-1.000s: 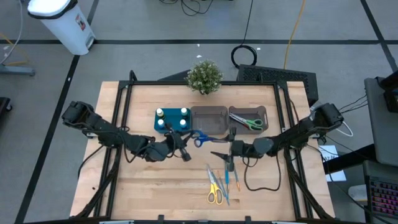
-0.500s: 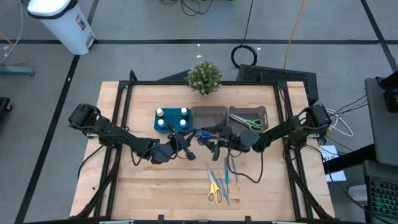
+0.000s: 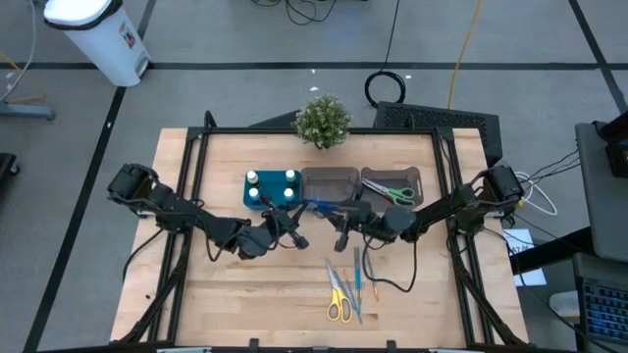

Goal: Pick & Place Paint Supplies
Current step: Put the blue scissor into the right black bin

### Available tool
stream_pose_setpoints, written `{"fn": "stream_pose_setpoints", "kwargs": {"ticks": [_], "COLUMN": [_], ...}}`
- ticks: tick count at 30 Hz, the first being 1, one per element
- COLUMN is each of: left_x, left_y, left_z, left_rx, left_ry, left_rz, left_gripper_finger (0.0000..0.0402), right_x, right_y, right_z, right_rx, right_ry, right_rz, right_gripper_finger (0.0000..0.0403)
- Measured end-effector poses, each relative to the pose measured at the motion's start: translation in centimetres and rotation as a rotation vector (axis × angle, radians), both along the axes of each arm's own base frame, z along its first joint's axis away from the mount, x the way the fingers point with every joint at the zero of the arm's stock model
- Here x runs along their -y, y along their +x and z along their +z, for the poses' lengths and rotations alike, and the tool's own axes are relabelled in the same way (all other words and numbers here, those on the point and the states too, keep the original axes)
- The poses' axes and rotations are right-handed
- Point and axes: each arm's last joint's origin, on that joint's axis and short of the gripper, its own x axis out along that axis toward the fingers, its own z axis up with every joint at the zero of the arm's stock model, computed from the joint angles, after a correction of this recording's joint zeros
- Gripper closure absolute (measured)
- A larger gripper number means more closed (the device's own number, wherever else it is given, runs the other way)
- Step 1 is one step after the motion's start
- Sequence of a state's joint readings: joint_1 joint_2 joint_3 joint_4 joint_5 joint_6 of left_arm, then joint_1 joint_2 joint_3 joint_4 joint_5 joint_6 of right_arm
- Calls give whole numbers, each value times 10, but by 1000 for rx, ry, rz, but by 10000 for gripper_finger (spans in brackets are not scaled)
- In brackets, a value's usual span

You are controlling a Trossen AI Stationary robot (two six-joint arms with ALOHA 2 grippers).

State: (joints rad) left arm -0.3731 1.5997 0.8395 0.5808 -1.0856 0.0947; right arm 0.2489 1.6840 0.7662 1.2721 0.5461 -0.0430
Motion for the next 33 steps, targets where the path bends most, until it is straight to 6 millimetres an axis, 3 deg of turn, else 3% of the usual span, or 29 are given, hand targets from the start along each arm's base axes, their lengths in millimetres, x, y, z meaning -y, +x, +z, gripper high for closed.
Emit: {"fn": "stream_pose_setpoints", "kwargs": {"ticks": [3,12,21,29,33], "left_x": [-1,5,7,1,5], "left_y": [1,2,5,21,29], "left_z": [0,-6,-7,12,28], "left_rx": [12,-22,10,55,15], "left_ry": [-25,-79,-189,-384,-402], "left_rz": [-26,-183,-311,-587,-645], "left_gripper_finger": [354,320,316,313,273], "right_x": [0,-3,2,-9,-15], "right_y": [0,-8,-55,-74,-73], "right_z": [0,9,27,4,-2], "right_rx": [-7,-144,-495,-825,-931], "right_ry": [-31,-74,166,282,303], "right_rz": [-12,55,249,414,406], "right_gripper_finger": [376,376,376,376,376]}}
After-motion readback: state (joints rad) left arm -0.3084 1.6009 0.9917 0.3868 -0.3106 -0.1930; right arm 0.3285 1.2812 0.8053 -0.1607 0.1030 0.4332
